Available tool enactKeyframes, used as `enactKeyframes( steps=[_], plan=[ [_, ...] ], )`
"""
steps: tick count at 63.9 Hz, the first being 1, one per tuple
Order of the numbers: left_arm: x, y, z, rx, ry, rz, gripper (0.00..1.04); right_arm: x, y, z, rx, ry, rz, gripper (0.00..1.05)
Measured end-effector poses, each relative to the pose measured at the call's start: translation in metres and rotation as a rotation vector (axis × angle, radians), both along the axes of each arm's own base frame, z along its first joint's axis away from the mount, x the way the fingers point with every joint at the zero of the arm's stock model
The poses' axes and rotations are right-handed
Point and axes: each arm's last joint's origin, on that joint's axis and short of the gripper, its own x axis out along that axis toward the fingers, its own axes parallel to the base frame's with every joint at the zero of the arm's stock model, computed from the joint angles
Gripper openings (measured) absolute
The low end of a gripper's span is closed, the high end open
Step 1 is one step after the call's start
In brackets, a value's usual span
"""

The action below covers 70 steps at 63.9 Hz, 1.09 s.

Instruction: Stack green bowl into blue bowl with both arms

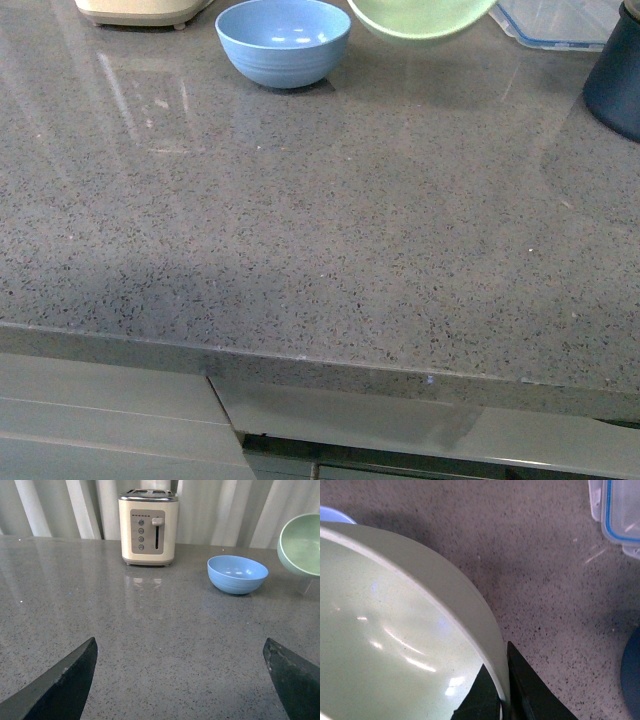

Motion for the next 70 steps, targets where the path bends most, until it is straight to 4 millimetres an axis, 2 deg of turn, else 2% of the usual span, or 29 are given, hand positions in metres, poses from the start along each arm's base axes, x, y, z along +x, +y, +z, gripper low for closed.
enactKeyframes(
  steps=[12, 26, 40, 47, 70],
  plan=[
    [0.000, 0.000, 0.000, 0.000, 0.000, 0.000, 0.98, 0.013, 0.016, 0.022, 0.008, -0.030, 0.029, 0.01],
    [0.000, 0.000, 0.000, 0.000, 0.000, 0.000, 0.98, 0.016, 0.045, 0.028, 0.011, -0.044, 0.086, 0.01],
    [0.000, 0.000, 0.000, 0.000, 0.000, 0.000, 0.98, 0.018, 0.079, 0.019, 0.008, -0.033, 0.148, 0.01],
    [0.000, 0.000, 0.000, 0.000, 0.000, 0.000, 0.98, 0.020, 0.089, 0.013, 0.007, -0.021, 0.168, 0.01],
    [0.000, 0.000, 0.000, 0.000, 0.000, 0.000, 0.98, 0.033, 0.104, 0.000, 0.008, -0.013, 0.190, 0.01]
  ],
)
